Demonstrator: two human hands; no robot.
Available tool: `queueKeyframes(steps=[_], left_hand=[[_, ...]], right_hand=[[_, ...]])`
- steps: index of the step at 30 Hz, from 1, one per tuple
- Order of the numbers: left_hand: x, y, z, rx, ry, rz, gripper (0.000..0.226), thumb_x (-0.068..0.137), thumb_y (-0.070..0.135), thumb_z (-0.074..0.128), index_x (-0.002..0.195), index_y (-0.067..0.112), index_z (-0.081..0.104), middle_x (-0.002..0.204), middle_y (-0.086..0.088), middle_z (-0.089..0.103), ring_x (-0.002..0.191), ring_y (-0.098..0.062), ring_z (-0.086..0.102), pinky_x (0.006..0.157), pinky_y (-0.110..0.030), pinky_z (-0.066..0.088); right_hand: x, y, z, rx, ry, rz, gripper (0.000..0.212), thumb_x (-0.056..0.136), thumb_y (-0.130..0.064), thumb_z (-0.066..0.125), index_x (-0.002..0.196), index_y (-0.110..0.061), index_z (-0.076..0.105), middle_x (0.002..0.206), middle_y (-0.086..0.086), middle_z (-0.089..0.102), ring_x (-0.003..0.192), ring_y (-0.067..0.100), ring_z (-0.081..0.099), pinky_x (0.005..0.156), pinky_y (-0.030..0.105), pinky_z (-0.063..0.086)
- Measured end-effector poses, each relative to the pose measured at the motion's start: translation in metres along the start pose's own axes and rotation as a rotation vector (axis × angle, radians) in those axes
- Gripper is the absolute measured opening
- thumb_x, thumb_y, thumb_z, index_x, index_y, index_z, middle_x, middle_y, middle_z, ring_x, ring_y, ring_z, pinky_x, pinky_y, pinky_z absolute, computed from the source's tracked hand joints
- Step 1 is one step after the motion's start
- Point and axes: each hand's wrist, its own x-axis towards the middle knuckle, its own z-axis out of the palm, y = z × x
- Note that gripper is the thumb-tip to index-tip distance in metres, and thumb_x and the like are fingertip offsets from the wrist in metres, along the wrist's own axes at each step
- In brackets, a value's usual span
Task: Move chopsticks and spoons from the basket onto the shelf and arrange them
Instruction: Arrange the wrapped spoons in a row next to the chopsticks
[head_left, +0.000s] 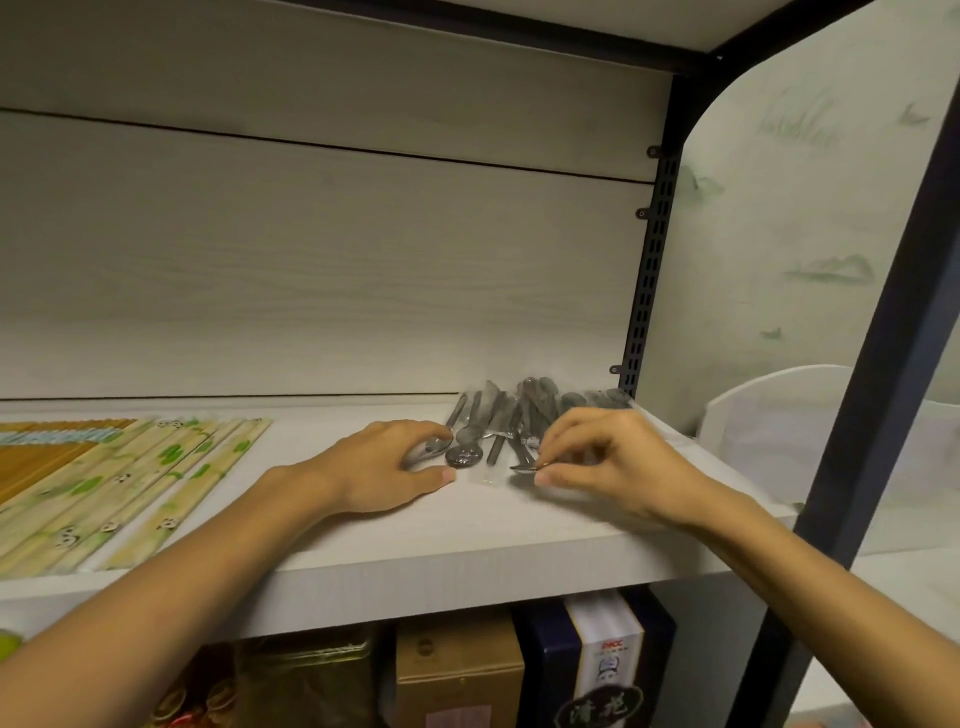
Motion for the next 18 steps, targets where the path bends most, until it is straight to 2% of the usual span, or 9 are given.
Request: queueKeyframes(steps=[3, 4, 6, 9, 10, 13, 14, 16, 18], left_hand=[[-0.006, 0.005, -0.001, 0.001, 0.021, 0.016, 0.053, 0.087, 0.061, 0.051, 0.135, 0.04, 0.044, 0.142, 0.015, 0.046, 0.132, -0.014, 0.04, 0.108, -0.039, 0.036], [-0.009, 0.008, -0.002, 0.002, 0.031, 0.023, 0.052, 0.088, 0.058, 0.053, 0.135, 0.039, 0.044, 0.143, 0.014, 0.045, 0.132, -0.013, 0.039, 0.108, -0.037, 0.035], [-0.013, 0.011, -0.003, 0.01, 0.066, 0.057, 0.049, 0.089, 0.055, 0.054, 0.134, 0.038, 0.046, 0.141, 0.014, 0.046, 0.13, -0.011, 0.041, 0.106, -0.034, 0.036], [-0.019, 0.01, -0.006, -0.013, 0.128, 0.105, 0.046, 0.087, 0.056, 0.057, 0.129, 0.039, 0.05, 0.136, 0.016, 0.051, 0.124, -0.01, 0.045, 0.102, -0.034, 0.039], [-0.021, 0.01, -0.007, -0.031, 0.143, 0.119, 0.045, 0.086, 0.057, 0.057, 0.127, 0.04, 0.051, 0.134, 0.017, 0.052, 0.123, -0.009, 0.046, 0.101, -0.034, 0.04], [-0.024, 0.012, -0.008, -0.12, 0.192, 0.157, 0.044, 0.084, 0.06, 0.056, 0.123, 0.039, 0.054, 0.127, 0.02, 0.056, 0.116, -0.005, 0.051, 0.097, -0.033, 0.044], [-0.025, 0.014, -0.009, -0.171, 0.214, 0.161, 0.045, 0.082, 0.063, 0.055, 0.121, 0.04, 0.055, 0.123, 0.021, 0.058, 0.112, -0.003, 0.053, 0.095, -0.032, 0.045], [-0.026, 0.018, -0.01, -0.269, 0.279, 0.174, 0.044, 0.078, 0.066, 0.055, 0.115, 0.043, 0.056, 0.115, 0.021, 0.061, 0.105, 0.0, 0.056, 0.09, -0.031, 0.049], [-0.026, 0.022, -0.012, -0.315, 0.369, 0.208, 0.034, 0.081, 0.058, 0.062, 0.11, 0.042, 0.058, 0.105, 0.018, 0.065, 0.097, -0.002, 0.061, 0.084, -0.031, 0.051]], right_hand=[[0.002, -0.004, 0.001, 0.128, 0.006, 0.061, 0.014, 0.072, -0.023, 0.083, 0.084, -0.016, 0.08, 0.09, -0.002, 0.071, 0.084, 0.017, 0.065, 0.077, 0.043, 0.051], [0.003, -0.006, 0.002, 0.159, 0.024, 0.065, 0.015, 0.071, -0.021, 0.083, 0.084, -0.015, 0.08, 0.09, 0.0, 0.072, 0.084, 0.021, 0.066, 0.078, 0.045, 0.051], [0.004, -0.012, 0.006, 0.199, 0.09, 0.043, 0.013, 0.072, -0.018, 0.082, 0.084, -0.012, 0.08, 0.085, 0.002, 0.072, 0.079, 0.022, 0.066, 0.073, 0.042, 0.052], [0.009, -0.028, 0.01, 0.252, 0.237, -0.014, 0.007, 0.078, -0.016, 0.078, 0.084, -0.013, 0.078, 0.075, -0.005, 0.07, 0.064, 0.007, 0.062, 0.06, 0.021, 0.048], [0.011, -0.035, 0.01, 0.268, 0.3, -0.026, 0.006, 0.079, -0.016, 0.077, 0.084, -0.013, 0.077, 0.073, -0.007, 0.069, 0.061, 0.008, 0.06, 0.058, 0.021, 0.048], [0.023, -0.055, 0.008, 0.303, 0.505, -0.035, 0.004, 0.083, -0.015, 0.075, 0.082, -0.011, 0.074, 0.071, 0.004, 0.071, 0.063, 0.028, 0.065, 0.058, 0.04, 0.055], [0.028, -0.062, 0.007, 0.351, 0.57, -0.01, 0.007, 0.084, -0.014, 0.073, 0.08, -0.008, 0.071, 0.068, 0.006, 0.07, 0.061, 0.03, 0.065, 0.058, 0.041, 0.055], [0.037, -0.072, 0.006, 0.502, 0.65, 0.086, 0.013, 0.087, -0.013, 0.07, 0.079, -0.004, 0.063, 0.061, 0.005, 0.067, 0.053, 0.024, 0.063, 0.054, 0.035, 0.054], [0.045, -0.081, 0.007, 0.682, 0.642, 0.206, 0.015, 0.09, -0.013, 0.066, 0.083, -0.001, 0.059, 0.063, 0.01, 0.066, 0.05, 0.019, 0.063, 0.05, 0.028, 0.054]])
